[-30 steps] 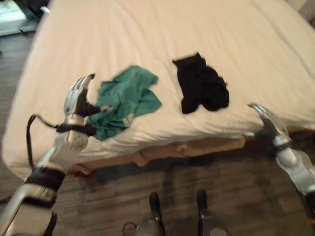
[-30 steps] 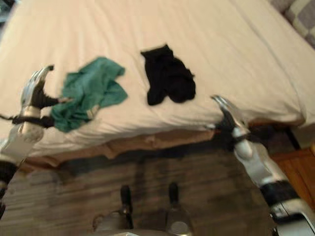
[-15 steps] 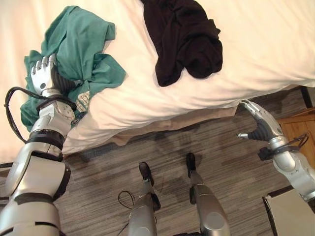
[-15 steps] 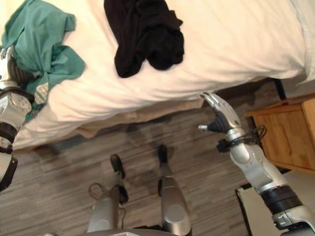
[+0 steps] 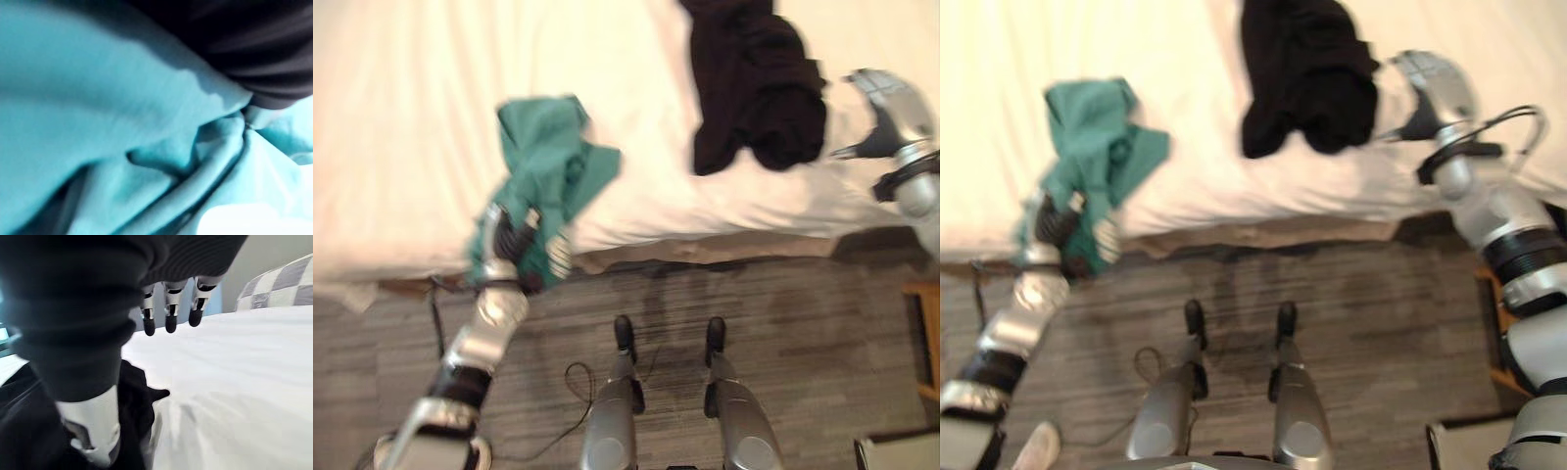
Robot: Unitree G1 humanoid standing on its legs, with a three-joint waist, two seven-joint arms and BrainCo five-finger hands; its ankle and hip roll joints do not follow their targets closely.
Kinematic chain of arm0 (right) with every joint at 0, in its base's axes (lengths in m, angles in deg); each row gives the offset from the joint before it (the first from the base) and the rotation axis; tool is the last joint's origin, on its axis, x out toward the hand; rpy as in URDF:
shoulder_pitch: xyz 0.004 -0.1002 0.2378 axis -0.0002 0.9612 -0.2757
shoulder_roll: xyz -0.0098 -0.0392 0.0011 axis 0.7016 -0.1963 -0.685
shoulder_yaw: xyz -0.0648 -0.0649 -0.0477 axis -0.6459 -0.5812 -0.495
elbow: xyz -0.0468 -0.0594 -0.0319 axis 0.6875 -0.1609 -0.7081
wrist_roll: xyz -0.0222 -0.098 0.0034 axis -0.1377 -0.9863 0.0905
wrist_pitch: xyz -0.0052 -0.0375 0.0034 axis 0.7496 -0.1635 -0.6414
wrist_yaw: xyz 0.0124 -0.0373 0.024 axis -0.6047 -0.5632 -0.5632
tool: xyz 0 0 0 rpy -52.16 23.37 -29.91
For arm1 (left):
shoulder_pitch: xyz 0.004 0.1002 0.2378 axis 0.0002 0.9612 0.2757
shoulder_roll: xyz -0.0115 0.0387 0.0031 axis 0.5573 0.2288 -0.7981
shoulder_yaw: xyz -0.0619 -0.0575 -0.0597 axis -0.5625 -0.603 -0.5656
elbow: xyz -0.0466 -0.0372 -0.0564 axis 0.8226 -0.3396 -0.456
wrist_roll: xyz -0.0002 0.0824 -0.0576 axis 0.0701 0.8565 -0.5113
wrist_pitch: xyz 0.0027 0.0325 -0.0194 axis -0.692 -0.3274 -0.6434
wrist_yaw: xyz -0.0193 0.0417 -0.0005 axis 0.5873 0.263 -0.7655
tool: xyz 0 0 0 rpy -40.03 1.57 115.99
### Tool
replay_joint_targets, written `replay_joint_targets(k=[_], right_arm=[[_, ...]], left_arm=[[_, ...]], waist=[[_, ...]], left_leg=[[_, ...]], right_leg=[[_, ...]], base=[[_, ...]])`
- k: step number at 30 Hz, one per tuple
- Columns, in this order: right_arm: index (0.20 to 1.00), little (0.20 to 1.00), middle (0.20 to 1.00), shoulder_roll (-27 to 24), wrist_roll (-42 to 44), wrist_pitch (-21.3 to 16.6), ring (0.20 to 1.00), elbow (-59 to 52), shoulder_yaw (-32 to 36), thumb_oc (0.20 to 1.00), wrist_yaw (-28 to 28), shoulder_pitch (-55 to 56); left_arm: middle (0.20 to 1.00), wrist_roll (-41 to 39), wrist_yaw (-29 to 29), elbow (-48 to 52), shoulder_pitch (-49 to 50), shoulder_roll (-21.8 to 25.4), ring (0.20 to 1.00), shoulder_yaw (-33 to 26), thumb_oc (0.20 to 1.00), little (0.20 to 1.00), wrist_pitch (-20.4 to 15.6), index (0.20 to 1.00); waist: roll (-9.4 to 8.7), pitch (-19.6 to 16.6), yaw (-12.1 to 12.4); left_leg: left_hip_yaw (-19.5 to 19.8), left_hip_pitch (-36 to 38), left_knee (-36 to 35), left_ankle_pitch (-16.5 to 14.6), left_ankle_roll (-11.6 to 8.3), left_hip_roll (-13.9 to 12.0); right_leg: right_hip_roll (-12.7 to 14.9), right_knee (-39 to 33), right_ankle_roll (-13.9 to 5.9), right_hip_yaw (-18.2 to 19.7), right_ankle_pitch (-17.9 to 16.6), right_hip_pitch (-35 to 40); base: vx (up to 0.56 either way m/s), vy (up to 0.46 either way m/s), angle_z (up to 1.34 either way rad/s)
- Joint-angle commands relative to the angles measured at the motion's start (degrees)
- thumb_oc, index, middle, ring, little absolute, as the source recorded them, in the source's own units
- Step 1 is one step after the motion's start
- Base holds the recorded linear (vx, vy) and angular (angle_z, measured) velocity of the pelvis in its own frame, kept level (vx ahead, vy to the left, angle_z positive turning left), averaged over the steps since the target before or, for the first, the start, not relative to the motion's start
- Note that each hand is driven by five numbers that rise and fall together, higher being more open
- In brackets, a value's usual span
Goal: Tidy up the quilt and then pick up the clothes from the bed and put them into the laundry hamper.
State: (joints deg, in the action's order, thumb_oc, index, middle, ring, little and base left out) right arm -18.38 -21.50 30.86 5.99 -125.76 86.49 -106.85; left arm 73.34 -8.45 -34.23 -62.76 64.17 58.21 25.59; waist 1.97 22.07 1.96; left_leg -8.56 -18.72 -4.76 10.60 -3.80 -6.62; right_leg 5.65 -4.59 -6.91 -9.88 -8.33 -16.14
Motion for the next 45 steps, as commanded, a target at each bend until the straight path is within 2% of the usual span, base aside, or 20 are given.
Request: replay_joint_targets(k=[1,4,8,13,14,18,21,22,23,26,27,28,30,34,35,38,40,43,44,45], right_arm=[[1.0,1.0,1.0,-0.6,3.1,-0.1,1.0,8.1,-4.7,1.0,-1.9,-9.1],[1.0,1.0,1.0,1.7,3.1,0.1,1.0,16.9,-7.1,1.0,-3.3,-12.1],[1.0,1.0,1.0,5.7,4.3,-0.1,1.0,23.5,-7.1,1.0,-4.4,-13.9],[1.0,1.0,1.0,9.4,5.5,-0.5,1.0,23.4,-5.0,1.0,-4.5,-12.0],[0.2,0.2,0.2,10.7,7.7,-1.3,0.2,20.8,-2.9,0.2,-4.5,-9.5],[0.2,0.2,0.2,15.0,25.4,-5.1,0.2,10.0,11.0,0.2,-6.0,6.1],[0.2,0.2,0.2,22.4,40.8,-8.4,0.2,0.6,23.5,0.2,-10.3,24.8],[0.2,0.2,0.2,22.5,40.7,-8.3,0.2,0.3,23.8,0.2,-10.3,25.2],[0.2,0.2,0.2,27.5,45.3,-9.0,0.2,-6.3,28.9,0.2,-14.1,36.6],[0.2,0.2,0.2,35.4,50.4,-8.9,0.2,-15.5,33.8,0.2,-20.4,53.2],[0.2,0.2,0.2,35.4,50.4,-8.9,0.2,-15.5,33.8,0.2,-20.4,53.3],[0.2,0.2,0.2,38.5,51.4,-7.7,0.2,-17.4,36.0,0.2,-23.1,60.1],[0.2,0.2,0.2,40.9,50.8,-6.5,0.2,-18.7,37.4,0.2,-24.9,66.1],[0.2,0.2,0.2,43.7,49.7,-5.5,0.2,-14.7,39.7,0.2,-25.4,71.2],[0.2,0.2,0.2,44.3,50.4,-5.1,0.2,-12.5,40.0,0.2,-25.5,71.7],[0.2,0.2,0.2,45.7,48.4,-3.6,0.2,-4.8,37.1,0.2,-26.2,71.8],[0.2,0.2,0.2,44.9,42.6,-3.1,0.2,-0.4,33.1,0.2,-24.8,69.2],[0.2,0.2,0.2,42.5,32.6,-2.9,0.2,1.4,27.1,0.2,-22.0,63.9],[0.2,0.2,0.2,41.6,31.2,-3.3,0.2,0.5,26.3,0.2,-21.0,62.7],[0.2,0.2,0.2,40.6,29.6,-3.5,0.2,-0.3,25.3,0.2,-19.7,61.3]], left_arm=[[0.2,-12.5,7.0,3.2,10.6,0.5,0.2,0.7,0.2,0.2,-3.1,0.2],[0.2,-19.0,10.8,9.2,12.7,0.4,0.2,1.0,0.2,0.2,-4.0,0.2],[0.2,-21.5,12.4,11.4,12.5,-0.5,0.2,2.6,0.2,0.2,-4.2,0.2],[0.2,-20.3,12.7,9.8,11.0,-1.6,0.2,5.8,0.2,0.2,-3.2,0.2],[0.2,-18.7,13.0,9.0,10.3,-1.6,0.2,7.1,0.2,0.2,-2.9,0.2],[0.2,-16.4,14.1,6.0,8.3,-3.0,0.2,9.0,0.2,0.2,-1.8,0.2],[0.2,-15.0,14.6,3.3,7.6,-4.0,0.2,7.3,0.2,0.2,-0.9,0.2],[0.2,-15.0,14.6,3.3,7.6,-3.9,0.2,7.4,0.2,0.2,-0.9,0.2],[0.2,-13.5,15.0,1.0,8.2,-4.4,0.2,4.7,0.2,0.2,0.0,0.2],[0.2,-11.8,14.4,-2.8,9.8,-6.6,0.2,-0.5,0.2,0.2,1.2,0.2],[0.2,-11.8,14.4,-2.8,9.8,-6.5,0.2,-0.5,0.2,0.2,1.2,0.2],[0.2,-11.1,14.5,-4.3,11.2,-7.5,0.2,-2.7,0.2,0.2,2.0,0.2],[0.2,-12.3,14.8,-4.4,12.9,-8.3,0.2,-5.0,0.2,0.2,2.6,0.2],[0.2,-12.3,13.8,-6.3,13.7,-9.1,0.2,-6.8,0.2,0.2,2.6,0.2],[0.2,-12.4,13.7,-6.0,14.1,-9.4,0.2,-7.2,0.2,0.2,2.7,0.2],[0.2,-14.6,13.4,-7.2,14.9,-10.9,0.2,-8.3,0.2,0.2,2.6,0.2],[0.2,-16.9,12.3,-8.6,15.6,-12.8,0.2,-9.3,0.2,0.2,2.0,0.2],[0.2,-19.4,9.7,-13.1,13.9,-15.9,0.2,-8.9,0.2,0.2,1.7,0.2],[0.2,-19.1,9.3,-14.3,12.9,-16.7,0.2,-7.8,0.2,0.2,1.7,0.2],[0.2,-18.9,8.9,-15.5,11.4,-17.4,0.2,-6.6,0.2,0.2,1.8,0.2]], waist=[[-2.96,-0.5,4.8],[-0.78,-0.5,7.1],[1.3,-1.5,9.1],[1.61,-2.5,9.8],[1.32,-2.9,9.6],[-0.19,-4.5,8.2],[-1.78,-5.9,5.5],[-1.91,-6.0,5.6],[-3.3,-7.4,3.7],[-4.74,-9.7,0.1],[-4.82,-9.8,0.1],[-5.48,-11.0,-1.6],[-5.97,-11.5,-3.2],[-6.02,-12.6,-5.4],[-5.91,-13.1,-5.6],[-5.77,-14.1,-4.6],[-5.38,-13.9,-2.7],[-4.14,-12.8,1.2],[-3.57,-12.1,2.1],[-3.02,-12.0,2.4]], left_leg=[[1.0,-1.3,-0.2,-0.3,-5.54,-0.9],[2.3,-2.6,-0.2,0.4,-5.86,-0.3],[3.4,-3.4,-0.2,0.9,-6.18,0.1],[3.3,-2.3,-0.2,0.7,-6.14,0.2],[3.3,-1.2,-0.2,0.3,-5.93,0.3],[2.7,2.0,-0.2,-1.7,-5.0,0.2],[1.4,5.0,-0.2,-3.4,-4.01,0.3],[1.4,4.8,-0.2,-3.3,-3.96,0.3],[0.4,7.2,-0.2,-4.5,-3.24,0.6],[-0.9,11.1,-0.2,-6.4,-2.12,1.3],[-0.8,10.9,-0.2,-6.2,-2.08,1.3],[-1.0,13.6,-0.2,-7.0,-1.58,1.7],[-0.8,15.1,-0.2,-7.0,-1.19,1.8],[1.2,15.7,-0.2,-6.5,-0.58,2.0],[2.0,15.6,-0.2,-6.5,-0.5,2.1],[4.2,15.1,-0.2,-6.1,-0.33,2.5],[5.7,14.3,-0.2,-5.3,-0.43,2.8],[9.3,10.1,-0.2,-2.5,-1.45,3.5],[8.3,8.7,-0.2,-1.7,-1.79,3.5],[4.2,7.7,-0.2,-1.0,-1.66,2.7]], right_leg=[[2.6,-0.4,-2.95,-3.5,-4.2,-3.7],[2.8,-0.4,-2.9,-5.0,-4.0,-3.8],[2.9,-0.4,-2.86,-6.2,-3.6,-3.8],[2.9,-0.4,-2.85,-6.2,-3.0,-2.6],[2.9,-0.4,-2.9,-6.1,-2.7,-1.5],[3.3,-0.4,-3.34,-5.7,-2.1,1.2],[3.7,-0.4,-3.73,-5.1,-1.9,3.3],[3.8,-0.4,-3.73,-5.1,-2.0,3.2],[4.0,-0.4,-3.9,-4.6,-1.8,4.7],[4.3,-0.4,-4.16,-3.7,-1.4,7.3],[4.4,-0.4,-4.16,-3.7,-1.5,7.1],[4.3,-0.1,-4.04,-3.2,-1.7,9.4],[4.0,3.4,-4.27,-1.4,-2.1,9.5],[0.4,8.2,-4.58,9.5,-0.2,8.6],[-0.2,7.8,-4.31,11.5,0.7,9.3],[-0.5,4.3,-2.75,12.3,3.0,12.0],[-0.3,1.6,-2.79,10.4,2.5,13.0],[0.3,-0.4,-2.25,5.9,3.2,13.1],[1.3,-0.4,-2.09,2.6,3.6,13.1],[2.5,-0.4,-2.1,-1.6,3.8,13.0]], base=[[-0.01,-0.088,0.36],[-0.02,-0.054,0.43],[-0.01,-0.034,0.31],[0.0,0.014,0.05],[0.01,0.043,0.02],[0.03,0.07,0.03],[0.04,0.097,-0.02],[0.07,0.12,-0.06],[0.09,0.127,-0.05],[0.08,0.146,-0.22],[0.1,0.105,-0.2],[0.07,0.08,-0.28],[0.05,0.048,-0.16],[-0.03,-0.025,-0.06],[-0.01,-0.042,0.21],[-0.02,-0.109,0.32],[-0.07,-0.152,0.49],[-0.19,-0.116,0.47],[-0.27,-0.051,0.98],[-0.3,-0.015,1.35]])
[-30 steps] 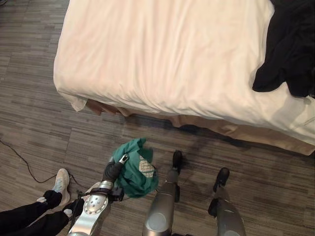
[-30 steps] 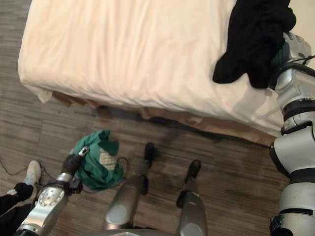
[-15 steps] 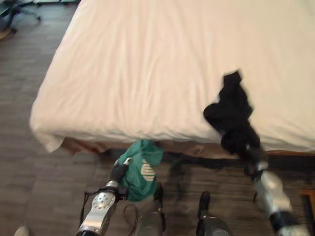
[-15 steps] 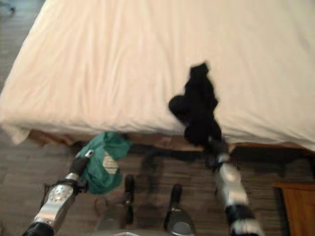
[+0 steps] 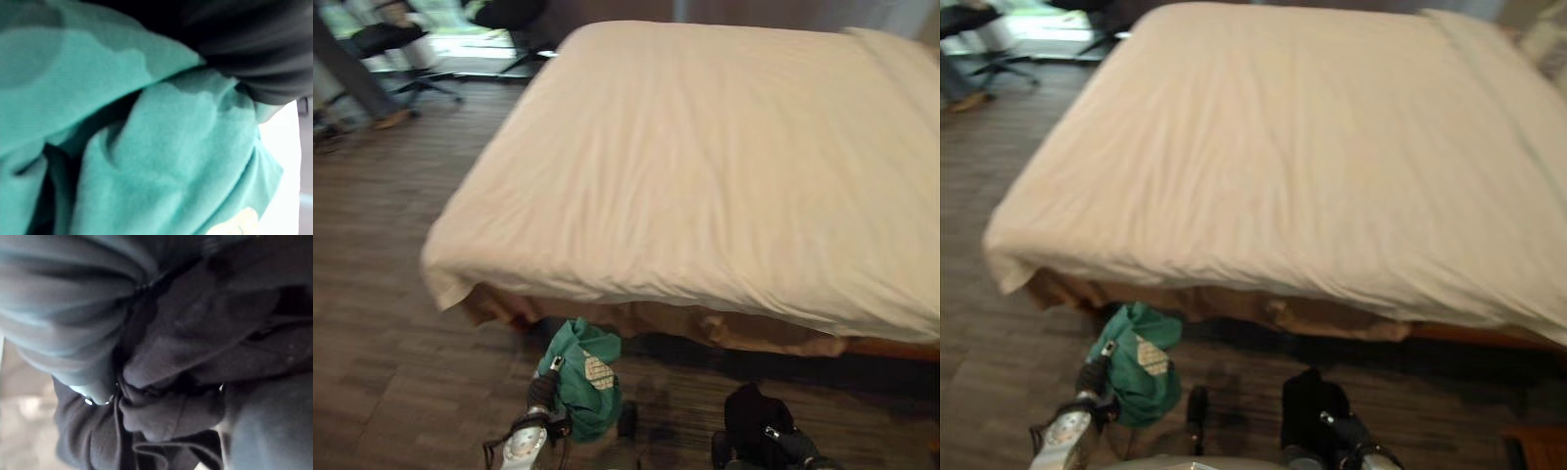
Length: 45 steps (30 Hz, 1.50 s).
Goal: Tidy up the quilt and then pick up the clothes from the bed and put them into the laundry hamper.
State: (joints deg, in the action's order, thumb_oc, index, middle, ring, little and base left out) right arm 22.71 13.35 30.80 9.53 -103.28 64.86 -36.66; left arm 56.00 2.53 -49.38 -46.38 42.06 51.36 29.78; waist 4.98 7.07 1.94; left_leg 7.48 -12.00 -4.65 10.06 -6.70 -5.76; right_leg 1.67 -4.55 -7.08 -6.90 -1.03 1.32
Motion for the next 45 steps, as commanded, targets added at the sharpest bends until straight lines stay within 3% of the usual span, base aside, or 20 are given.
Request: replay_joint_targets(k=[1,2,4,9,11,13,14,15,16,22,24,25,32,35,37,39,40,41,42,45], right_arm=[[0.2,0.2,0.2,-0.7,-5.9,-3.7,0.2,-5.1,1.9,0.2,2.8,-9.9],[0.2,0.2,0.2,-0.5,-6.3,-3.7,0.2,-6.3,1.4,0.2,4.1,-10.6],[0.2,0.2,0.2,-0.6,-6.1,-3.9,0.2,-9.6,1.7,0.2,4.6,-10.5],[0.2,0.2,0.2,0.7,-7.2,-3.8,0.2,-12.0,5.4,0.2,6.9,-7.8],[0.2,0.2,0.2,1.0,-7.6,-3.8,0.2,-12.2,6.2,0.2,7.1,-6.8],[0.2,0.2,0.2,1.1,-8.6,-3.6,0.2,-11.9,9.0,0.2,7.9,-5.3],[0.2,0.2,0.2,0.9,-6.6,-4.1,0.2,-13.9,10.3,0.2,8.6,-5.2],[0.2,0.2,0.2,0.9,-6.6,-4.1,0.2,-13.9,10.3,0.2,8.6,-5.2],[0.2,0.2,0.2,1.1,-5.8,-4.4,0.2,-13.7,11.0,0.2,9.2,-5.4],[0.2,0.2,0.2,0.6,-7.2,-4.7,0.2,-10.8,12.9,0.2,11.1,-4.4],[0.2,0.2,0.2,1.3,-6.5,-4.1,0.2,-7.7,12.7,0.2,11.5,-5.2],[0.2,0.2,0.2,3.6,-4.8,-1.7,0.2,19.2,8.3,0.2,6.4,-7.2],[0.2,0.2,0.2,0.0,-9.2,-3.2,0.2,6.0,6.4,0.2,8.4,-8.4],[0.2,0.2,0.2,-2.2,-11.1,-3.8,0.2,1.5,5.4,0.2,8.3,-9.3],[0.2,0.2,0.2,-3.3,-11.5,-3.9,0.2,-2.6,5.3,0.2,8.7,-10.0],[0.2,0.2,0.2,-3.9,-11.3,-4.0,0.2,-5.5,5.5,0.2,9.1,-10.1],[0.2,0.2,0.2,-4.1,-10.1,-4.3,0.2,-10.2,5.8,0.2,8.6,-9.7],[0.2,0.2,0.2,-4.6,-9.8,-5.1,0.2,-12.9,6.1,0.2,8.1,-9.0],[0.2,0.2,0.2,-4.8,-9.8,-5.5,0.2,-13.5,6.3,0.2,8.1,-9.0],[0.2,0.2,0.2,-5.1,-11.2,-5.8,0.2,-13.5,6.3,0.2,8.8,-10.2]], left_arm=[[0.2,-1.4,-2.3,-1.0,-5.6,4.2,0.2,0.8,0.2,0.2,-2.4,0.2],[0.2,-1.5,-2.6,-1.2,-5.5,4.1,0.2,1.1,0.2,0.2,-2.1,0.2],[0.2,-2.3,-3.3,-0.3,-4.7,4.3,0.2,-0.2,0.2,0.2,-2.4,0.2],[0.2,-0.6,-4.5,-1.7,-3.8,4.2,0.2,-0.9,0.2,0.2,-1.5,0.2],[0.2,0.1,-4.4,-1.8,-3.5,3.9,0.2,-0.6,0.2,0.2,-1.4,0.2],[0.2,1.1,-4.9,-3.0,-3.4,4.0,0.2,-1.0,0.2,0.2,-1.0,0.2],[0.2,0.0,-5.5,-4.1,-5.1,4.9,0.2,0.4,0.2,0.2,-1.7,0.2],[0.2,0.0,-5.5,-4.2,-5.1,4.9,0.2,0.4,0.2,0.2,-1.8,0.2],[0.2,0.3,-5.7,-4.5,-6.0,5.0,0.2,0.7,0.2,0.2,-1.7,0.2],[0.2,3.6,-6.2,-6.6,-7.2,5.0,0.2,1.9,0.2,0.2,-1.9,0.2],[0.2,3.1,-6.4,-8.1,-8.0,4.2,0.2,2.1,0.2,0.2,-2.1,0.2],[0.2,12.8,-3.8,-38.5,-12.5,0.7,0.2,-0.1,0.2,0.2,1.4,0.2],[0.2,12.5,-6.3,-31.2,-14.8,1.2,0.2,4.5,0.2,0.2,0.1,0.2],[0.2,12.4,-6.4,-27.0,-15.1,1.9,0.2,5.4,0.2,0.2,-0.5,0.2],[0.2,11.8,-6.9,-24.7,-15.5,2.3,0.2,5.9,0.2,0.2,-0.5,0.2],[0.2,11.2,-7.0,-23.2,-15.7,2.4,0.2,6.1,0.2,0.2,-0.4,0.2],[0.2,10.2,-6.9,-20.7,-14.7,2.3,0.2,6.0,0.2,0.2,-0.6,0.2],[0.2,9.7,-6.1,-17.6,-12.8,2.3,0.2,5.7,0.2,0.2,-0.6,0.2],[0.2,9.7,-5.9,-15.8,-11.6,2.3,0.2,5.7,0.2,0.2,-0.8,0.2],[0.2,9.5,-5.8,-13.8,-10.3,2.3,0.2,5.6,0.2,0.2,-0.9,0.2]], waist=[[-6.05,3.1,2.4],[-6.24,2.9,2.2],[-6.61,2.9,2.7],[-6.37,-0.1,4.0],[-5.96,-0.9,4.2],[-6.52,-1.4,5.1],[-6.35,0.2,1.4],[-6.36,0.0,1.6],[-5.55,1.4,0.2],[-5.63,2.8,-1.6],[-6.16,2.3,-0.8],[-8.84,0.9,3.1],[-7.52,1.7,1.1],[-7.35,3.0,1.1],[-7.96,5.1,2.0],[-8.3,6.0,2.6],[-8.28,6.0,3.3],[-7.71,5.3,4.2],[-7.31,5.0,4.7],[-8.26,4.2,6.5]], left_leg=[[-19.1,1.5,1.0,-1.0,1.24,-0.3],[-24.1,2.6,3.4,-2.8,0.68,-2.0],[-29.1,4.1,7.6,-4.5,0.12,-4.4],[-35.4,9.7,6.7,-4.8,-1.06,-9.3],[-34.4,9.9,4.7,-4.6,-0.81,-8.5],[-31.6,9.7,0.5,-4.4,0.53,-4.9],[-24.8,8.4,-0.4,-5.5,2.68,-2.4],[-25.0,8.2,-0.4,-5.4,2.65,-2.5],[-21.6,9.0,-0.4,-4.6,3.18,-1.1],[-14.8,10.9,-0.4,-6.0,3.87,2.0],[-14.4,11.4,-0.2,-6.4,4.31,2.9],[-5.8,14.6,-0.4,-7.6,4.63,5.6],[-5.3,14.8,2.0,-8.8,2.05,4.9],[-7.2,11.8,13.4,-8.8,0.64,5.0],[-6.9,4.7,27.1,-3.2,-1.49,5.0],[-7.4,0.1,33.7,-2.7,-1.0,4.9],[-10.3,-3.6,30.0,-4.2,0.32,5.1],[-13.1,-3.6,19.0,-5.8,1.62,4.2],[-14.4,-4.2,12.6,-3.8,1.35,3.3],[-19.0,-7.5,2.9,-3.4,0.96,0.3]], right_leg=[[8.0,-0.4,-2.15,-8.9,-3.8,-4.0],[9.1,-0.4,-2.39,-12.2,-3.2,-2.8],[11.2,-0.2,-2.07,-18.1,-3.9,-0.9],[14.2,1.6,-2.35,-32.1,-4.0,4.3],[14.8,1.9,-2.83,-33.4,-4.5,5.1],[19.9,7.0,-5.95,-38.3,-8.9,6.3],[17.7,17.3,-3.71,-23.5,-7.0,-0.7],[17.7,17.6,-3.55,-23.2,-6.8,-1.3],[11.3,17.0,-1.64,-11.4,-3.0,-6.6],[7.3,8.1,-2.21,-4.4,-3.3,-6.3],[8.0,6.2,-1.83,-5.1,-3.4,-4.5],[2.0,4.0,-0.03,-1.8,-1.3,-1.0],[2.5,2.5,1.0,-5.4,-0.3,1.0],[2.4,1.3,1.84,-5.6,0.1,2.7],[2.8,1.0,3.03,-5.4,0.7,4.2],[2.9,0.6,3.81,-5.2,1.7,5.4],[2.9,-0.2,3.57,-4.8,3.2,7.2],[2.8,-0.4,2.71,-4.3,5.4,8.5],[2.6,-0.4,2.22,-4.7,6.5,9.7],[3.7,-0.4,0.32,-7.5,9.7,14.2]], base=[[-0.24,-0.008,2.56],[-0.21,-0.005,2.97],[-0.21,0.046,2.62],[-0.07,0.123,2.41],[0.04,0.261,2.32],[0.21,0.441,2.78],[0.26,0.363,2.5],[0.3,0.369,2.39],[0.11,0.105,1.54],[0.12,-0.013,1.38],[0.03,-0.046,0.98],[0.06,-0.08,0.34],[0.14,-0.104,0.13],[0.16,-0.119,0.23],[0.15,-0.143,-0.22],[0.31,-0.1,-0.14],[0.69,0.069,-0.46],[0.81,0.166,-0.81],[0.69,0.214,-0.6],[0.6,0.176,-0.08]])
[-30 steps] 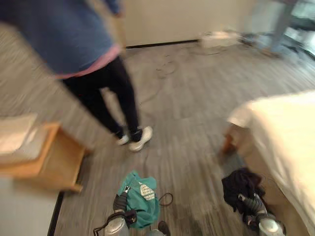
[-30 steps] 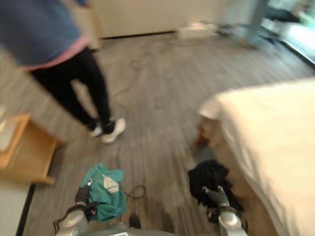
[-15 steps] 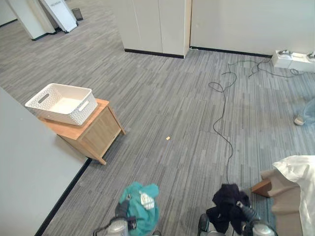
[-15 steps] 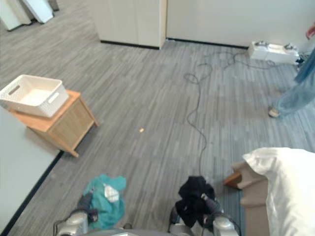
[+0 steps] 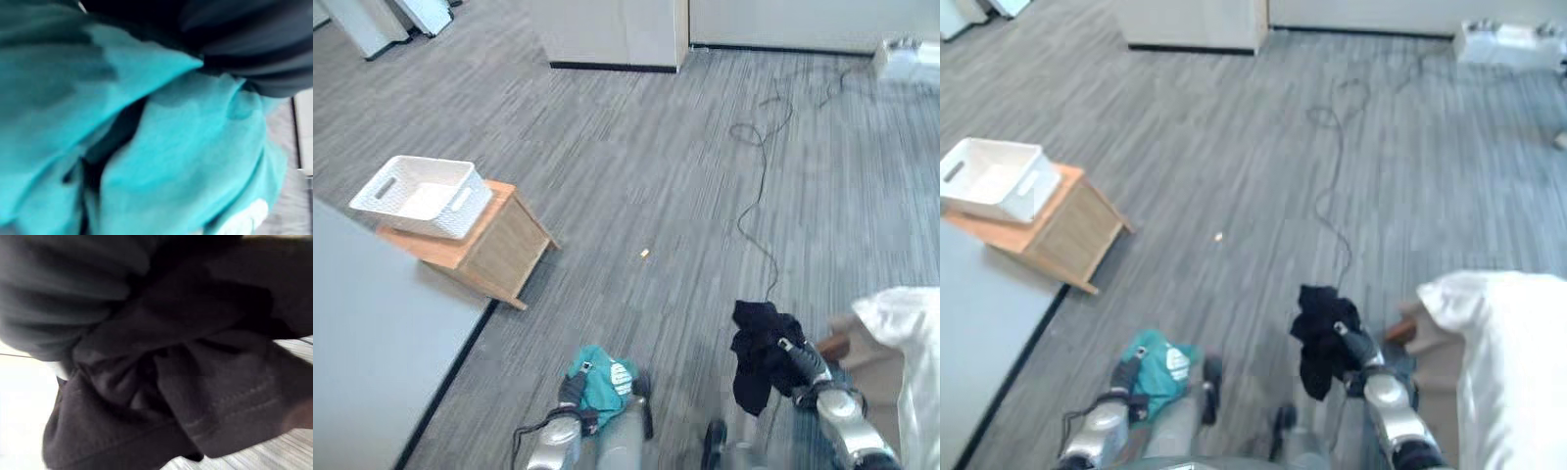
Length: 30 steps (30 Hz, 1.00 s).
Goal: Tidy up the quilt and then pick up the clothes from the bed and put them into the laundry hamper.
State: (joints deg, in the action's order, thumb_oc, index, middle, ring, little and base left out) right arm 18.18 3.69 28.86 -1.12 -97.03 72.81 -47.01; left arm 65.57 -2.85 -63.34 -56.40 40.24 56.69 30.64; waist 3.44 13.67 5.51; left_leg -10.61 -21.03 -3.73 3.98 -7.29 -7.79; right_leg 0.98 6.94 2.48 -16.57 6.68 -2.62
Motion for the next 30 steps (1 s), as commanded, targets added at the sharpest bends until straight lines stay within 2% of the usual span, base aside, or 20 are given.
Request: replay_joint_targets(k=[1,2,3,4,5,6,7,8,10,13,14,15,19,20,21,23,27,28,29,30], right_arm=[[0.2,0.2,0.2,-0.1,-2.4,-3.6,0.2,-4.4,-0.3,0.2,0.3,0.5],[0.2,0.2,0.2,-0.1,-2.4,-3.6,0.2,-4.4,-0.3,0.2,0.3,0.5],[0.2,0.2,0.2,0.4,-4.3,-3.8,0.2,-4.8,-0.7,0.2,-0.3,1.5],[0.2,0.2,0.2,0.7,-4.8,-3.7,0.2,-4.4,-0.8,0.2,-0.6,1.5],[0.2,0.2,0.2,0.7,-4.8,-3.7,0.2,-4.4,-0.8,0.2,-0.6,1.5],[0.2,0.2,0.2,1.2,-5.1,-3.3,0.2,-4.9,-0.9,0.2,-1.0,1.9],[0.2,0.2,0.2,1.2,-4.6,-3.4,0.2,-4.7,-0.9,0.2,-0.9,1.4],[0.2,0.2,0.2,1.1,-4.2,-3.4,0.2,-4.9,-1.0,0.2,-1.0,1.0],[0.2,0.2,0.2,0.6,-3.1,-3.2,0.2,-5.6,-0.8,0.2,-1.9,1.4],[0.2,0.2,0.2,0.0,-3.0,-3.0,0.2,-6.2,0.0,0.2,-1.7,2.0],[0.2,0.2,0.2,-0.2,-3.5,-2.9,0.2,-6.2,0.3,0.2,-1.3,2.4],[0.2,0.2,0.2,-0.2,-4.4,-2.5,0.2,-6.1,0.5,0.2,-1.4,2.7],[0.2,0.2,0.2,-0.3,-5.9,-1.6,0.2,-5.2,-0.5,0.2,-2.5,2.4],[0.2,0.2,0.2,0.0,-5.6,-1.5,0.2,-4.3,-1.2,0.2,-2.8,2.3],[0.2,0.2,0.2,-0.3,-3.7,-0.7,0.2,-4.0,-1.2,0.2,-2.7,1.2],[0.2,0.2,0.2,-0.5,-2.1,-0.9,0.2,-4.3,-0.6,0.2,-1.9,0.4],[0.2,0.2,0.2,-0.9,-2.4,-0.7,0.2,-4.5,-0.5,0.2,-2.4,0.7],[0.2,0.2,0.2,-1.5,-3.8,-1.5,0.2,-4.3,-0.4,0.2,-2.6,1.6],[0.2,0.2,0.2,-1.7,-4.3,-1.8,0.2,-4.3,-0.1,0.2,-2.6,1.7],[0.2,0.2,0.2,-1.7,-4.3,-1.8,0.2,-4.3,-0.1,0.2,-2.6,1.7]], left_arm=[[0.2,-0.5,-0.1,1.2,0.4,4.6,0.2,-0.4,0.2,0.2,-1.7,0.2],[0.2,-0.5,-0.1,1.2,0.4,4.7,0.2,-0.4,0.2,0.2,-1.7,0.2],[0.2,-0.8,-0.2,1.7,0.5,5.0,0.2,-0.8,0.2,0.2,-1.8,0.2],[0.2,-0.9,-0.2,1.3,0.2,5.4,0.2,-0.8,0.2,0.2,-1.7,0.2],[0.2,-0.9,-0.2,1.3,0.2,5.4,0.2,-0.8,0.2,0.2,-1.7,0.2],[0.2,-0.8,-0.4,1.0,0.1,5.9,0.2,-0.4,0.2,0.2,-1.5,0.2],[0.2,-0.7,-0.8,1.2,-0.5,6.5,0.2,-0.1,0.2,0.2,-1.5,0.2],[0.2,-0.7,-1.3,2.6,-0.5,7.0,0.2,0.1,0.2,0.2,-1.4,0.2],[0.2,0.5,-1.7,4.5,-1.4,8.2,0.2,0.8,0.2,0.2,-1.4,0.2],[0.2,1.6,-1.7,5.1,-1.5,8.9,0.2,0.6,0.2,0.2,-1.6,0.2],[0.2,1.9,-1.8,4.5,-1.8,8.6,0.2,0.2,0.2,0.2,-1.7,0.2],[0.2,3.3,-2.1,3.3,-2.3,8.1,0.2,-0.4,0.2,0.2,-2.1,0.2],[0.2,2.8,-1.4,2.6,-0.6,7.5,0.2,-1.2,0.2,0.2,-2.6,0.2],[0.2,2.5,-1.3,1.9,0.1,6.7,0.2,-1.4,0.2,0.2,-2.4,0.2],[0.2,1.6,-1.0,1.2,-0.4,5.9,0.2,-1.1,0.2,0.2,-1.8,0.2],[0.2,0.7,-0.9,1.3,-0.1,5.7,0.2,-0.9,0.2,0.2,-1.7,0.2],[0.2,0.3,-0.4,3.5,1.7,5.7,0.2,-0.9,0.2,0.2,-2.0,0.2],[0.2,0.3,-0.1,4.9,3.7,5.7,0.2,-1.5,0.2,0.2,-2.3,0.2],[0.2,0.6,0.0,5.3,4.2,5.6,0.2,-1.4,0.2,0.2,-2.2,0.2],[0.2,0.6,0.0,5.3,4.2,5.6,0.2,-1.4,0.2,0.2,-2.2,0.2]], waist=[[-6.85,-3.2,3.4],[-6.86,-3.2,3.4],[-8.12,-4.1,4.6],[-8.98,-4.0,4.6],[-8.91,-4.2,4.8],[-8.08,-2.4,3.4],[-6.93,-1.8,2.5],[-5.78,-1.4,1.7],[-5.28,-0.9,-1.3],[-5.93,-1.8,-3.9],[-5.78,-2.2,-5.0],[-4.84,-2.7,-7.1],[-4.71,-3.8,-8.0],[-4.64,-4.1,-7.8],[-6.17,-1.5,-6.4],[-7.51,-0.5,-4.1],[-7.9,-1.2,-0.9],[-7.37,-2.5,0.6],[-6.9,-2.9,1.1],[-6.97,-3.0,1.1]], left_leg=[[-2.5,2.9,0.2,4.0,2.34,1.8],[-2.5,2.9,0.2,4.0,2.34,1.8],[-1.5,4.2,0.3,6.7,4.02,3.7],[-1.3,5.6,0.8,6.0,5.4,5.3],[-1.4,5.3,0.9,6.0,5.41,5.2],[-0.8,11.0,0.8,3.9,7.94,6.3],[-0.4,14.2,-0.2,3.2,8.76,5.8],[1.3,16.3,-1.0,2.8,9.04,5.4],[5.9,21.5,-1.3,0.5,8.26,6.5],[10.6,26.5,-1.3,-3.7,6.2,7.5],[12.6,28.4,-1.3,-5.7,5.79,7.5],[15.8,32.6,-1.3,-8.3,5.32,6.6],[18.6,36.8,5.0,-8.4,4.12,5.5],[17.9,34.4,13.4,-5.1,3.46,5.8],[15.3,21.5,39.3,1.6,2.28,7.3],[11.0,13.3,49.3,0.2,3.19,7.7],[6.3,7.2,41.0,-2.2,3.55,10.6],[3.4,8.0,24.1,-2.3,4.38,9.8],[1.5,8.8,17.2,-2.5,4.86,8.6],[1.5,8.8,16.8,-2.3,4.87,8.7]], right_leg=[[4.6,-10.6,-10.09,2.0,2.4,18.7],[4.6,-10.6,-10.09,2.0,2.4,18.7],[6.4,-1.0,-11.93,3.0,-1.0,17.3],[8.3,8.1,-14.13,4.0,-6.9,14.2],[8.3,8.1,-14.12,4.1,-7.0,13.9],[10.8,25.4,-16.0,5.7,-18.9,7.8],[10.8,32.1,-15.16,6.7,-21.4,3.3],[9.5,35.4,-13.85,7.2,-19.6,-0.7],[5.6,28.0,-11.86,5.0,-12.8,-6.9],[5.2,1.7,-11.03,2.4,-11.0,-8.3],[4.6,-4.8,-11.45,5.1,-12.1,-10.0],[3.5,-10.8,-13.3,12.9,-14.6,-12.9],[3.5,-7.1,-13.25,16.4,-16.3,-12.6],[3.6,-6.8,-11.95,16.0,-17.1,-10.4],[5.0,-7.9,-9.01,13.9,-16.4,-4.5],[5.3,-9.9,-6.83,11.6,-14.0,1.0],[5.5,-11.5,-7.28,10.9,-11.7,5.8],[4.7,-11.9,-8.1,10.1,-8.9,8.9],[4.4,-11.9,-8.5,8.9,-7.2,10.5],[4.5,-11.9,-8.51,8.9,-7.2,10.4]], base=[[0.44,0.123,-0.1],[0.6,0.253,-0.21],[0.62,0.309,0.03],[0.62,0.311,0.27],[0.57,0.355,0.2],[0.6,0.318,0.04],[0.82,0.381,-0.06],[0.68,0.196,0.49],[0.92,0.049,0.87],[0.79,-0.139,1.78],[1.08,-0.206,2.19],[1.06,-0.205,1.82],[0.68,-0.175,1.13],[0.5,-0.32,0.65],[0.66,-0.436,0.69],[0.55,-0.328,0.81],[0.52,-0.06,-0.19],[0.65,0.022,0.0],[0.65,0.022,-0.06],[0.36,0.028,0.25]])
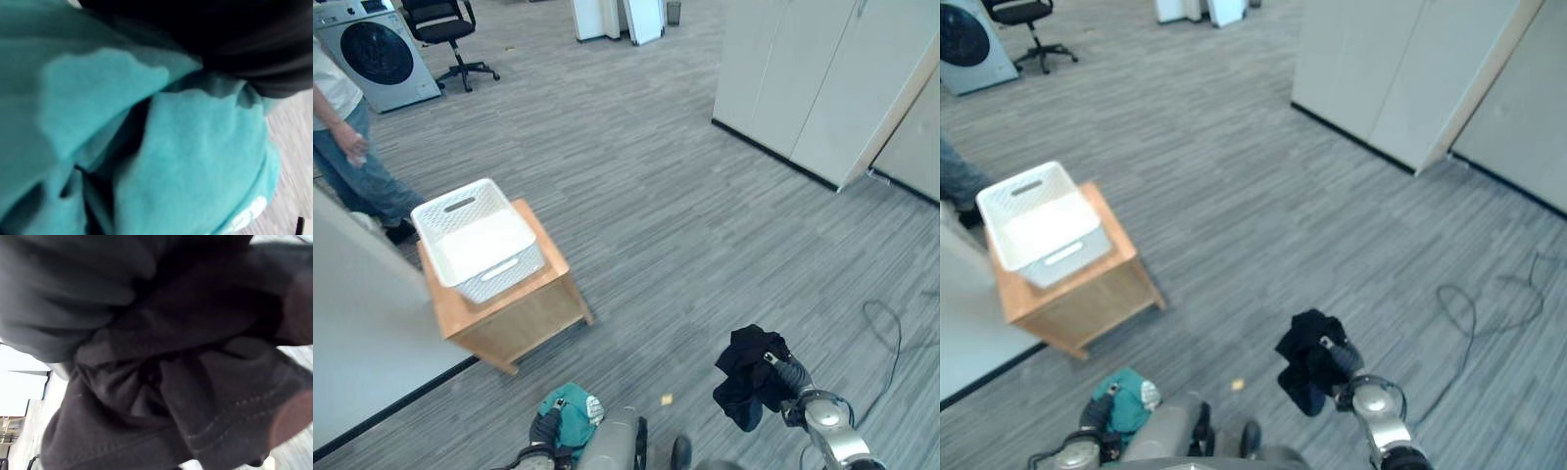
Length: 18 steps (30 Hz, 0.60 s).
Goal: Tidy up the quilt and then pick up the clothes from the bed and put them into the laundry hamper.
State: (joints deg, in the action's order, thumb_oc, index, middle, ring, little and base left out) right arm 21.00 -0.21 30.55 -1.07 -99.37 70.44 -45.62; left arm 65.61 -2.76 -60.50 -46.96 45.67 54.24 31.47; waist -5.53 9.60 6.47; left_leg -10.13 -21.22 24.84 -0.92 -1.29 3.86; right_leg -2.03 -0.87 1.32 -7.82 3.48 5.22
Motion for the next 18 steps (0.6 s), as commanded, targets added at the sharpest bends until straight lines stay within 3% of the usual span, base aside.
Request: replay_joint_targets(k=[1,2,3,4,5,7,8,10,12,13,14,15,16,17,18], right_arm=[[0.2,0.2,0.2,-4.8,-1.0,-3.7,0.2,-3.9,2.4,0.2,0.0,0.4],[0.2,0.2,0.2,-5.0,-1.7,-3.8,0.2,-3.9,3.1,0.2,0.6,0.5],[0.2,0.2,0.2,-5.0,-1.7,-3.8,0.2,-3.9,3.1,0.2,0.6,0.6],[0.2,0.2,0.2,-4.4,-2.2,-3.5,0.2,-3.4,3.1,0.2,1.1,0.4],[0.2,0.2,0.2,-3.6,-2.2,-3.6,0.2,-3.0,3.3,0.2,1.0,1.1],[0.2,0.2,0.2,-2.2,-2.2,-3.3,0.2,-2.9,3.4,0.2,0.8,1.4],[0.2,0.2,0.2,-1.7,-2.1,-3.4,0.2,-3.5,2.9,0.2,0.8,1.3],[0.2,0.2,0.2,-1.0,-1.8,-3.5,0.2,-3.7,3.1,0.2,0.8,1.3],[0.2,0.2,0.2,-1.0,-1.4,-3.4,0.2,-5.1,3.2,0.2,0.2,2.0],[0.2,0.2,0.2,-1.0,-1.4,-3.4,0.2,-5.1,3.2,0.2,0.2,2.0],[0.2,0.2,0.2,-1.2,-0.8,-3.5,0.2,-5.8,3.0,0.2,0.0,2.9],[0.2,0.2,0.2,-1.2,-0.8,-3.5,0.2,-5.8,3.0,0.2,0.0,2.9],[0.2,0.2,0.2,-1.4,-0.9,-3.6,0.2,-5.8,3.0,0.2,0.1,3.1],[0.2,0.2,0.2,-1.4,-1.1,-3.4,0.2,-5.6,3.2,0.2,0.2,3.6],[0.2,0.2,0.2,-1.7,-1.5,-3.3,0.2,-5.2,3.0,0.2,0.4,3.5]], left_arm=[[0.2,1.3,-0.1,2.1,-5.0,-0.1,0.2,1.3,0.2,0.2,-2.8,0.2],[0.2,2.8,-0.1,0.8,-5.1,-0.8,0.2,1.8,0.2,0.2,-2.1,0.2],[0.2,2.8,-0.1,0.7,-5.2,-0.8,0.2,1.8,0.2,0.2,-2.1,0.2],[0.2,2.3,0.3,-0.9,-5.1,-1.1,0.2,1.9,0.2,0.2,-1.4,0.2],[0.2,2.2,0.4,-1.9,-5.1,-1.1,0.2,2.3,0.2,0.2,-1.7,0.2],[0.2,2.5,0.2,-3.6,-6.1,-0.9,0.2,2.5,0.2,0.2,-1.1,0.2],[0.2,2.7,-0.1,-3.5,-6.6,-0.5,0.2,2.6,0.2,0.2,-0.9,0.2],[0.2,2.9,-0.7,-4.1,-7.6,0.1,0.2,2.7,0.2,0.2,-1.0,0.2],[0.2,3.3,-1.1,-3.8,-8.2,0.6,0.2,3.1,0.2,0.2,-1.1,0.2],[0.2,3.3,-1.1,-3.8,-8.2,0.6,0.2,3.1,0.2,0.2,-1.1,0.2],[0.2,4.1,-1.4,-3.8,-8.5,1.1,0.2,3.8,0.2,0.2,-1.4,0.2],[0.2,4.1,-1.4,-3.8,-8.5,1.1,0.2,3.8,0.2,0.2,-1.4,0.2],[0.2,4.8,-1.6,-4.0,-8.8,1.4,0.2,3.9,0.2,0.2,-1.4,0.2],[0.2,5.8,-1.6,-5.3,-9.6,1.4,0.2,3.9,0.2,0.2,-1.8,0.2],[0.2,6.3,-2.2,-6.5,-10.3,1.4,0.2,3.6,0.2,0.2,-2.0,0.2]], waist=[[2.59,0.7,0.3],[2.36,0.1,0.0],[2.29,0.2,-0.1],[2.17,-1.3,0.5],[1.06,-1.8,0.7],[0.48,-1.2,-0.3],[0.94,-0.9,-1.2],[2.93,-0.3,-2.4],[3.07,0.1,-4.2],[3.18,0.0,-4.3],[2.74,0.1,-6.0],[2.82,0.1,-6.2],[2.3,0.1,-6.8],[2.14,0.2,-8.3],[1.9,0.2,-9.3]], left_leg=[[-2.7,9.5,-18.3,4.7,-1.57,-4.2],[-12.1,9.7,-24.2,4.7,-2.06,-7.8],[-12.1,9.9,-24.4,4.7,-2.04,-7.6],[-12.9,12.0,-25.8,6.2,-0.88,-7.4],[-11.4,12.2,-24.5,5.4,0.55,-5.5],[-11.0,15.6,-24.6,3.2,3.33,-3.2],[-10.3,18.5,-25.8,2.4,4.13,-2.9],[-7.8,23.1,-28.6,2.1,4.84,-4.5],[-3.2,25.8,-29.6,1.8,3.86,-4.9],[-3.0,25.7,-29.6,1.9,3.82,-5.1],[0.7,28.0,-29.8,0.6,2.14,-4.8],[0.9,27.9,-29.8,0.7,2.1,-4.9],[3.1,29.1,-29.8,-0.8,1.08,-4.7],[6.7,31.2,-29.8,-3.0,-0.7,-5.3],[8.3,32.1,-29.8,-3.2,-1.0,-5.4]], right_leg=[[6.9,-4.1,-7.62,-1.8,-2.7,3.9],[7.5,-3.5,-8.4,-6.5,-0.1,7.6],[7.6,-3.5,-8.46,-6.6,0.0,7.7],[7.9,2.1,-9.59,-8.6,-0.1,8.2],[9.7,7.8,-11.09,-9.2,-2.2,7.8],[13.5,22.5,-14.17,-8.2,-10.5,4.4],[14.4,29.6,-14.39,-6.9,-13.7,2.0],[13.4,37.8,-12.63,-5.6,-14.1,-5.2],[12.5,32.6,-10.89,-5.3,-10.9,-10.0],[12.4,32.3,-10.81,-5.6,-11.1,-9.9],[11.5,20.9,-10.0,-4.9,-9.5,-12.4],[11.4,20.5,-9.95,-5.1,-9.7,-12.3],[10.9,10.7,-10.02,-3.8,-9.2,-13.1],[9.7,-0.8,-11.78,1.0,-10.6,-14.8],[9.4,-2.8,-12.88,4.2,-13.2,-15.8]], base=[[0.59,0.031,0.46],[0.59,0.033,0.62],[0.8,0.093,0.53],[0.61,0.132,0.7],[0.79,0.213,0.85],[0.6,0.238,0.94],[0.55,0.196,0.63],[0.55,0.085,0.58],[0.52,-0.034,1.46],[0.63,-0.158,1.97],[0.44,-0.127,1.74],[0.67,-0.22,1.69],[0.62,-0.238,1.22],[0.82,-0.319,1.38],[0.79,-0.28,1.54]])
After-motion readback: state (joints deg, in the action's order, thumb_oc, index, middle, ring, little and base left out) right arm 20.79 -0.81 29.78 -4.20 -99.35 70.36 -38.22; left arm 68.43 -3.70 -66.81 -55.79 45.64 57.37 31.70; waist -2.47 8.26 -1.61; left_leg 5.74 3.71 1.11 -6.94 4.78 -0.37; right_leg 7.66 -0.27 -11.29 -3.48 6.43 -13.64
